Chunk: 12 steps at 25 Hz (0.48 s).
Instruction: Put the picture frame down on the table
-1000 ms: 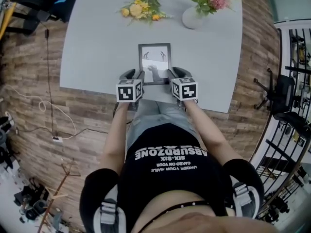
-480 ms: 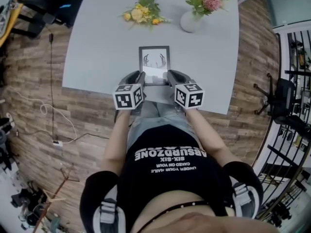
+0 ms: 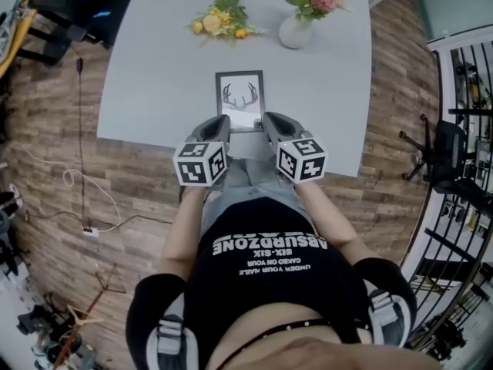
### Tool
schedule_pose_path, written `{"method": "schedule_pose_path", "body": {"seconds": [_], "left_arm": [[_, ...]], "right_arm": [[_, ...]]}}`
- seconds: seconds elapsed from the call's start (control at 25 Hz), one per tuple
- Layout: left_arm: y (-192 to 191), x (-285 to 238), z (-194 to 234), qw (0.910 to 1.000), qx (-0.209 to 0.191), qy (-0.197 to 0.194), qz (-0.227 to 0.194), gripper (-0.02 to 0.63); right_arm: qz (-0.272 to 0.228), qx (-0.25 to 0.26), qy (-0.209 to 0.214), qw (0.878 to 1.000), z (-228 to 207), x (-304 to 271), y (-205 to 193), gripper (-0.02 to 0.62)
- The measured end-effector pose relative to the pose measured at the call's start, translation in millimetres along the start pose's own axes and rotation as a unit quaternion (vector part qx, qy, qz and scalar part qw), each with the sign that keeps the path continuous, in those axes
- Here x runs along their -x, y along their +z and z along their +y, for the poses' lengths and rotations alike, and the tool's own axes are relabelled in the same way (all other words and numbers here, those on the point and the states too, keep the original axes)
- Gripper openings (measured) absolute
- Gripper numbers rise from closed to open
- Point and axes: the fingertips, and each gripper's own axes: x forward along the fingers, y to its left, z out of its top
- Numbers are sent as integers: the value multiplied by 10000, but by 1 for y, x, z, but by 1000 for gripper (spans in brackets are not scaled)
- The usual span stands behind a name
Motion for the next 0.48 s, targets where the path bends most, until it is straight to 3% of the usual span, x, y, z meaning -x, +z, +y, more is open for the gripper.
{"method": "schedule_pose_path", "body": {"seconds": [0.48], "left_arm": [[4, 9, -28, 9989, -373, -299, -11, 15]], "right_arm": [[-424, 410, 27, 9983, 22, 22, 17, 15]]}}
